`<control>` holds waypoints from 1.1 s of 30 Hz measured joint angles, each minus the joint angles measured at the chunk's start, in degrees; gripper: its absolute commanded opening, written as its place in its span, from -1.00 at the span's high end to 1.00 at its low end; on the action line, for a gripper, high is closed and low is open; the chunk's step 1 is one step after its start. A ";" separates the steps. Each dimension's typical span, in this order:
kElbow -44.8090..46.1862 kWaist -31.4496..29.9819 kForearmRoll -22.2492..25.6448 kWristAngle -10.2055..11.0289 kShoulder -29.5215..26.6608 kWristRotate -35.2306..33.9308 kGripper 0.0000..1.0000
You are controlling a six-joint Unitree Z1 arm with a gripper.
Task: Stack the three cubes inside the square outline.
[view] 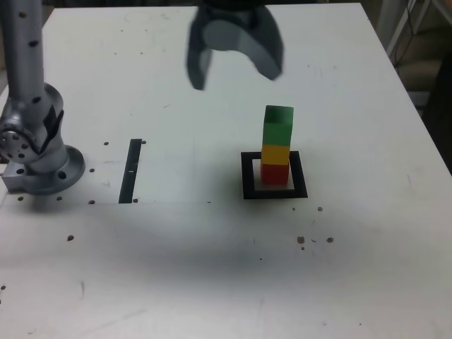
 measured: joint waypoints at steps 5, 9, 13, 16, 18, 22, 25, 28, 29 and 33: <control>9.10 0.00 -1.08 1.82 -6.10 -1.59 -0.99; 17.08 0.00 -2.20 2.43 -10.57 -3.07 -0.99; 24.68 0.00 -3.48 2.11 -11.96 -4.17 -0.99; 28.76 -0.10 -6.12 0.71 -12.35 -4.74 -0.99; 30.49 -0.50 -7.68 0.00 -12.34 -5.02 -0.99; 34.08 -1.73 -11.11 -1.56 -12.42 -5.78 -0.99; 36.95 -2.16 -14.61 -2.50 -12.43 -6.07 -0.99; 40.35 -2.18 -18.08 -3.46 -12.94 -6.07 -0.99; 41.63 -2.18 -19.49 -3.84 -13.35 -6.06 -0.99; 45.97 -2.19 -24.32 -5.79 -14.82 -5.99 -0.99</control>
